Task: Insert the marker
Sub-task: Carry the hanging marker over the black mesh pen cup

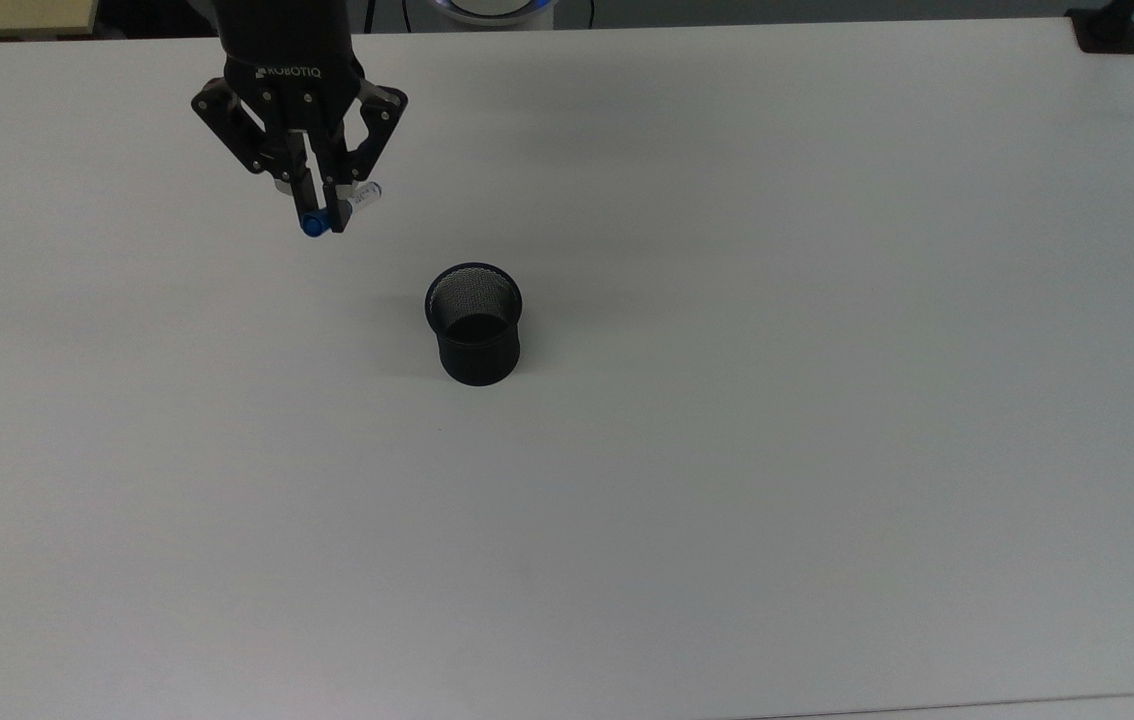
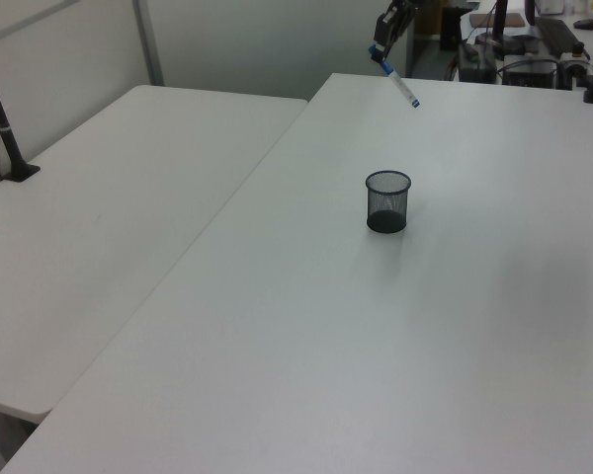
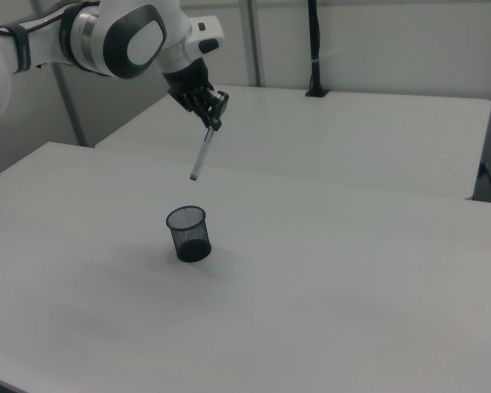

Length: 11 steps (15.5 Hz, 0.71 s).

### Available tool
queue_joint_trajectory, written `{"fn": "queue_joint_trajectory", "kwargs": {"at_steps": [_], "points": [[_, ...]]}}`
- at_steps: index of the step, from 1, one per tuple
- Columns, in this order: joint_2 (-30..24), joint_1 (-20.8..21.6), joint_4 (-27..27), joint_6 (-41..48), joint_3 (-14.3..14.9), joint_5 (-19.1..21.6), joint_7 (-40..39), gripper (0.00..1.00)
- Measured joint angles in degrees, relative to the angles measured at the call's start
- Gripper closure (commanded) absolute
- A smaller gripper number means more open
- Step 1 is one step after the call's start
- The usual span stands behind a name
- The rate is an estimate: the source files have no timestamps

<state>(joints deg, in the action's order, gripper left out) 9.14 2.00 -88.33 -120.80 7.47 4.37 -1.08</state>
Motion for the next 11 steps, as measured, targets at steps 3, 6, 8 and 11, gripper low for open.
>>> {"fn": "queue_joint_trajectory", "kwargs": {"at_steps": [3,6,8,11], "points": [[0.1,-0.4,0.0,-2.6,0.4,0.0,0.4,0.95],[0.2,-0.5,-0.8,-8.7,0.9,1.1,0.8,0.95],[0.5,-0.3,-1.6,-13.6,0.9,1.1,1.8,0.95],[1.2,1.7,-4.3,-18.4,0.7,1.1,1.9,0.95]]}}
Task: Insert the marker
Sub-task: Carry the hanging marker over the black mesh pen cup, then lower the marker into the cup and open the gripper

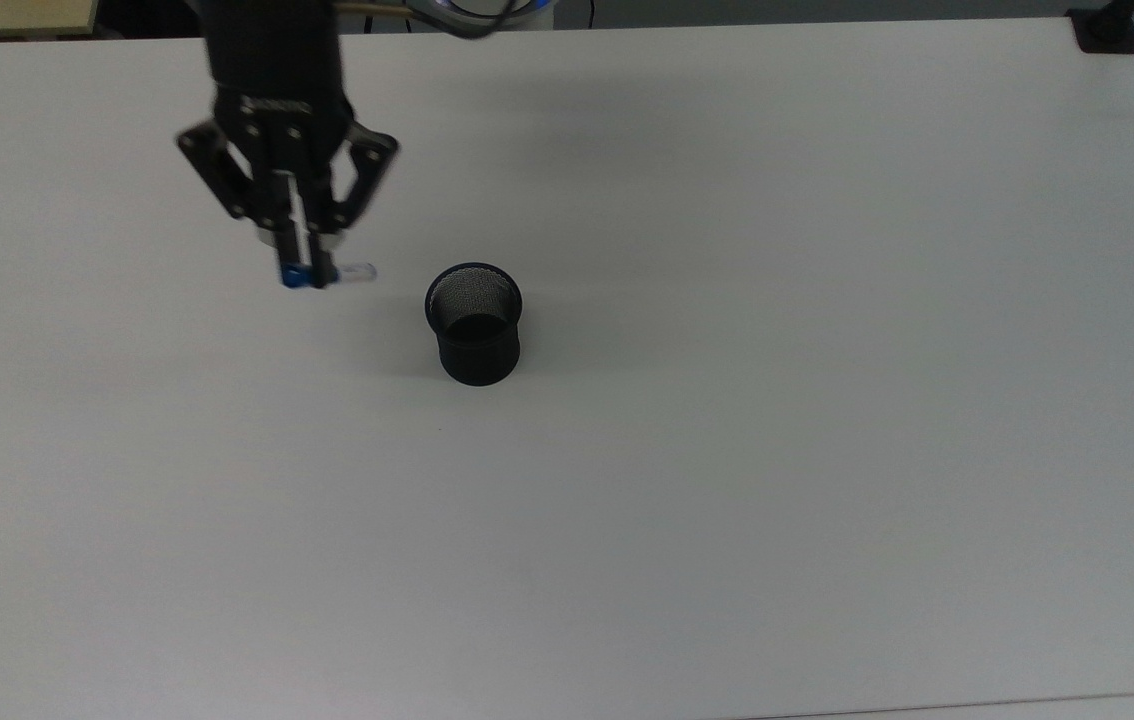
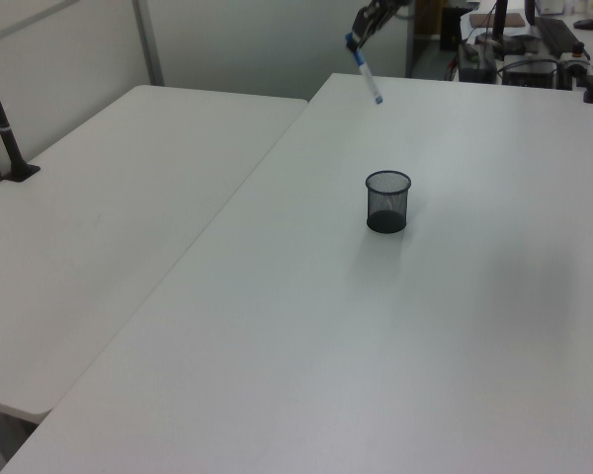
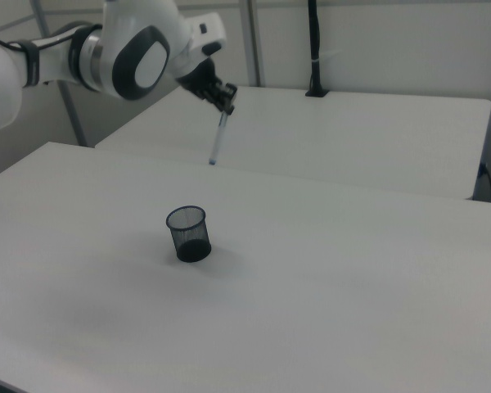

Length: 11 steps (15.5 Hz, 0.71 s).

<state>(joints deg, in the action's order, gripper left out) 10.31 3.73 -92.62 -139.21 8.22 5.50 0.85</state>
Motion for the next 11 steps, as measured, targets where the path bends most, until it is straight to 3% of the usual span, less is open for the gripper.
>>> {"fn": "queue_joint_trajectory", "kwargs": {"at_steps": [5,11], "points": [[-0.2,4.8,-4.6,-1.8,-0.1,0.0,1.9,0.95],[0.4,7.2,-10.0,-9.9,-0.1,0.0,2.4,0.95]]}}
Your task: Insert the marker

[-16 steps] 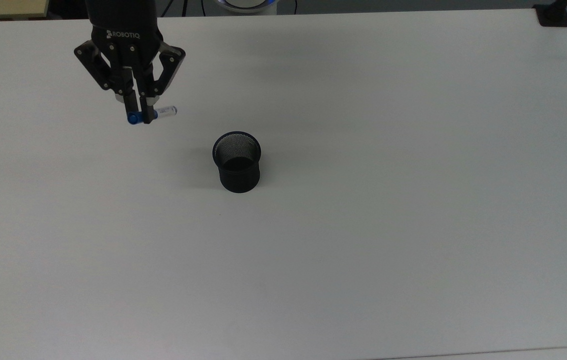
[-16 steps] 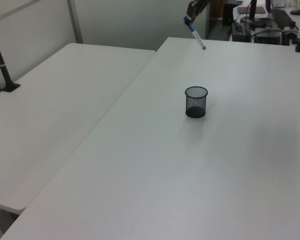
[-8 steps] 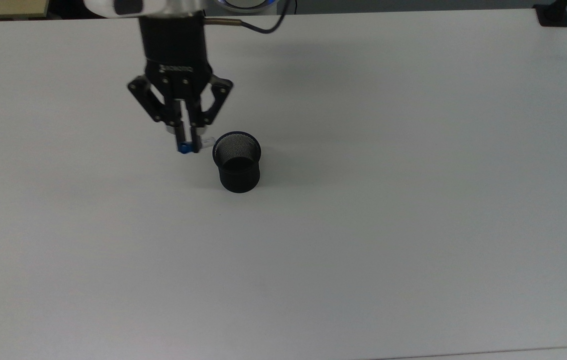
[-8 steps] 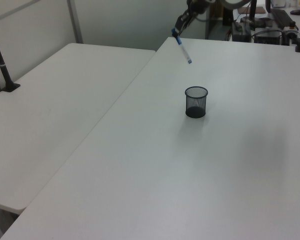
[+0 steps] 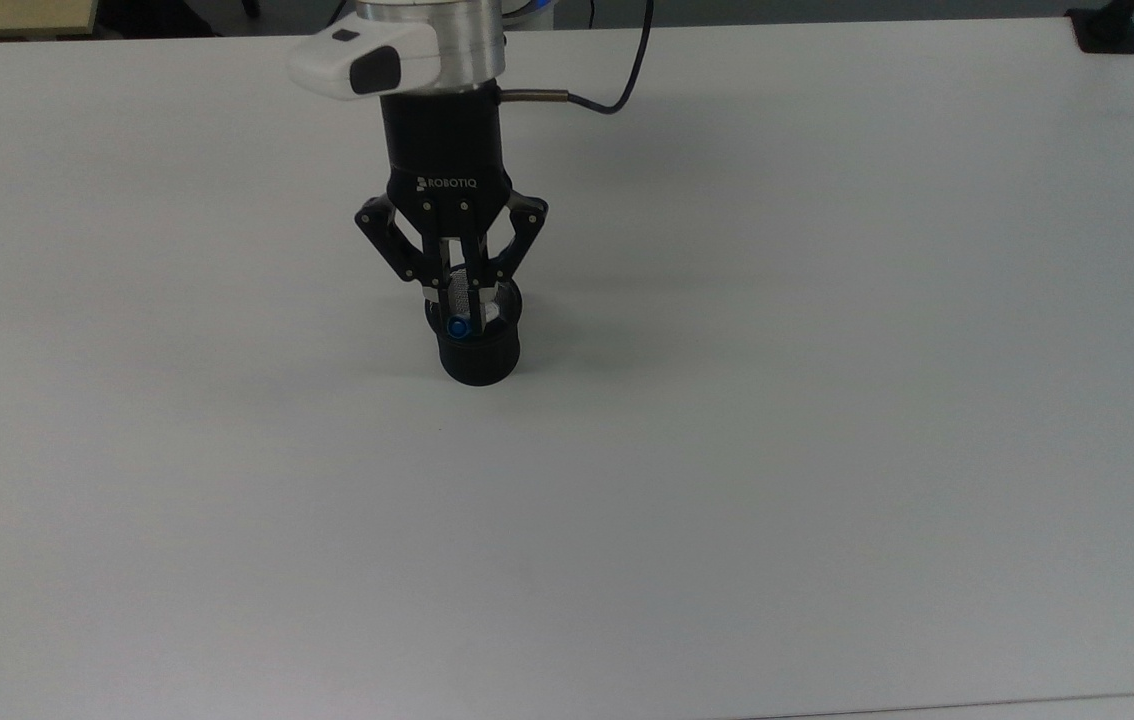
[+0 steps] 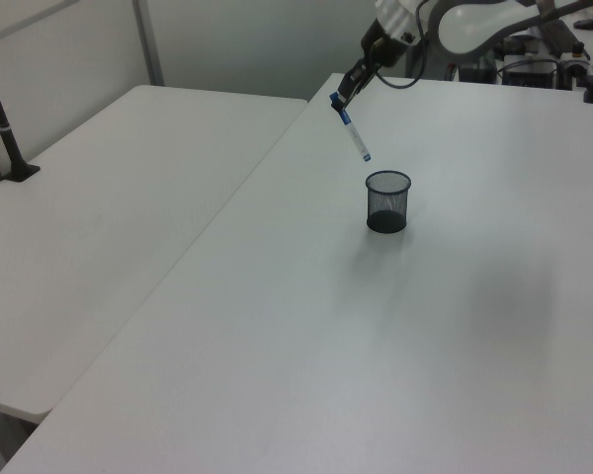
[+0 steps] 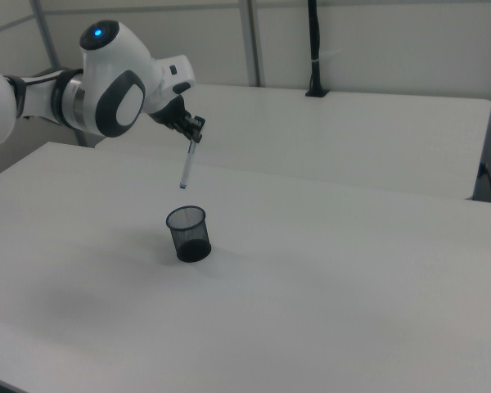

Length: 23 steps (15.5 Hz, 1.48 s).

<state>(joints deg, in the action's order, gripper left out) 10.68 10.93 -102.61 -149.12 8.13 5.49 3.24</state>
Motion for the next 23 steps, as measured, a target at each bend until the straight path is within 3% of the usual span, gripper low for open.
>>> {"fn": "queue_joint_trajectory", "kwargs": {"at_steps": [9,15,18,21,23], "points": [[0.7,0.6,-5.8,-0.2,0.2,-3.2,0.0,0.92],[0.7,0.6,-7.0,-0.2,2.3,-3.6,-0.3,0.14],[0.7,0.7,-7.1,-0.2,2.5,-3.6,-0.3,0.0],[0.4,0.8,-7.0,0.4,2.5,-3.6,0.9,0.0],[-1.1,0.8,-6.1,5.6,2.5,-3.6,1.9,0.0]]}}
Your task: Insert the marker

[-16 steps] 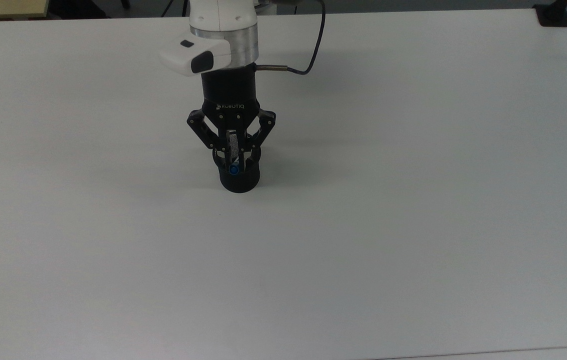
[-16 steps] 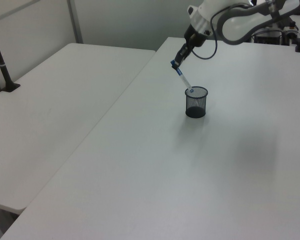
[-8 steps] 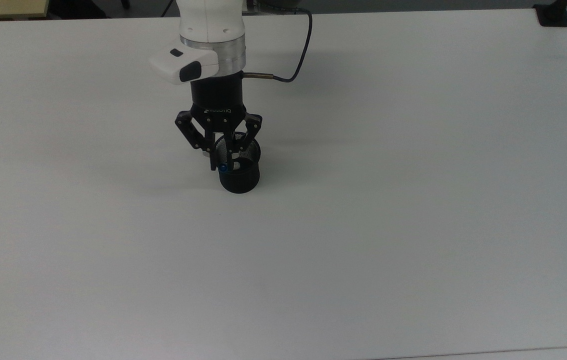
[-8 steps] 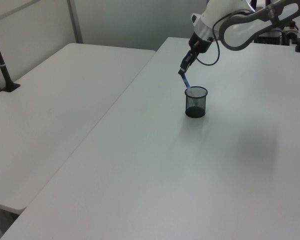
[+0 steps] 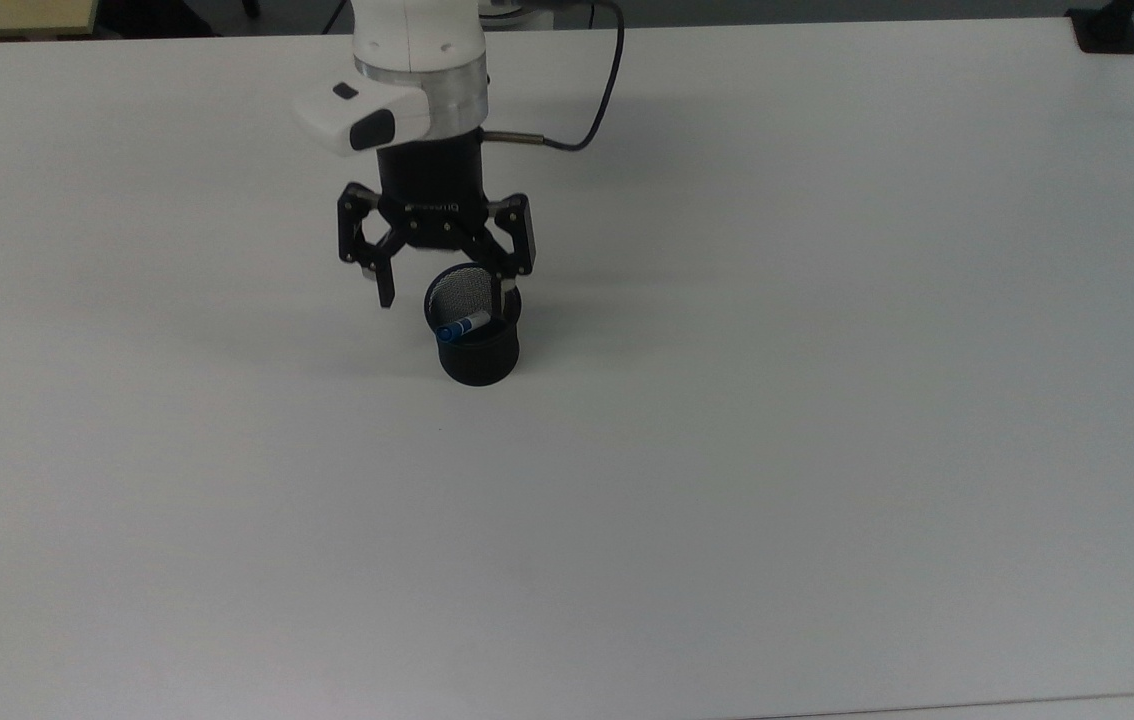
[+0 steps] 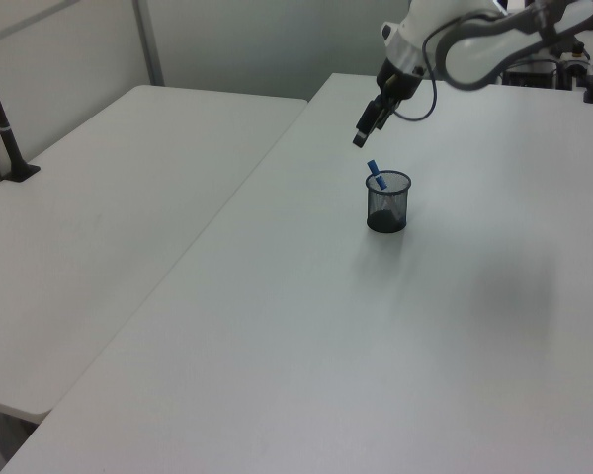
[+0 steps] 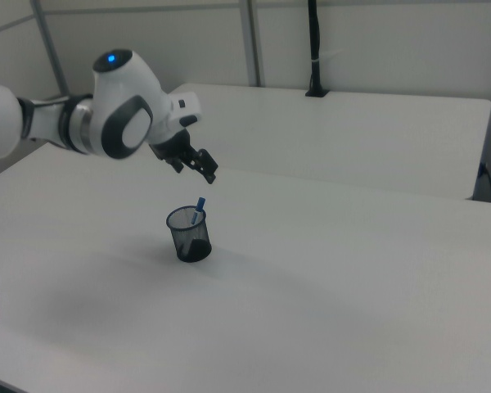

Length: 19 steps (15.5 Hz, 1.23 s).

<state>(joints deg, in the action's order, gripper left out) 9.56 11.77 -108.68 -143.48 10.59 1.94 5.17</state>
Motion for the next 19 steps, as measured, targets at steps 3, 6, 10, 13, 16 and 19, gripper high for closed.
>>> {"fn": "queue_joint_trajectory", "kwargs": {"at_steps": [3,6,10,13,16,19], "points": [[-4.3,0.0,4.4,16.6,0.1,0.0,0.6,0.0],[-8.1,-0.1,9.2,35.4,0.3,0.0,0.6,0.0],[-9.9,-0.5,10.4,42.9,0.3,-0.5,0.6,0.0],[-10.0,-0.8,10.5,43.2,0.4,-2.2,0.7,0.0],[-10.1,-1.3,10.5,46.8,0.5,-2.5,0.7,0.0],[-11.2,-3.0,10.6,47.4,0.5,-2.5,0.7,0.0]]}}
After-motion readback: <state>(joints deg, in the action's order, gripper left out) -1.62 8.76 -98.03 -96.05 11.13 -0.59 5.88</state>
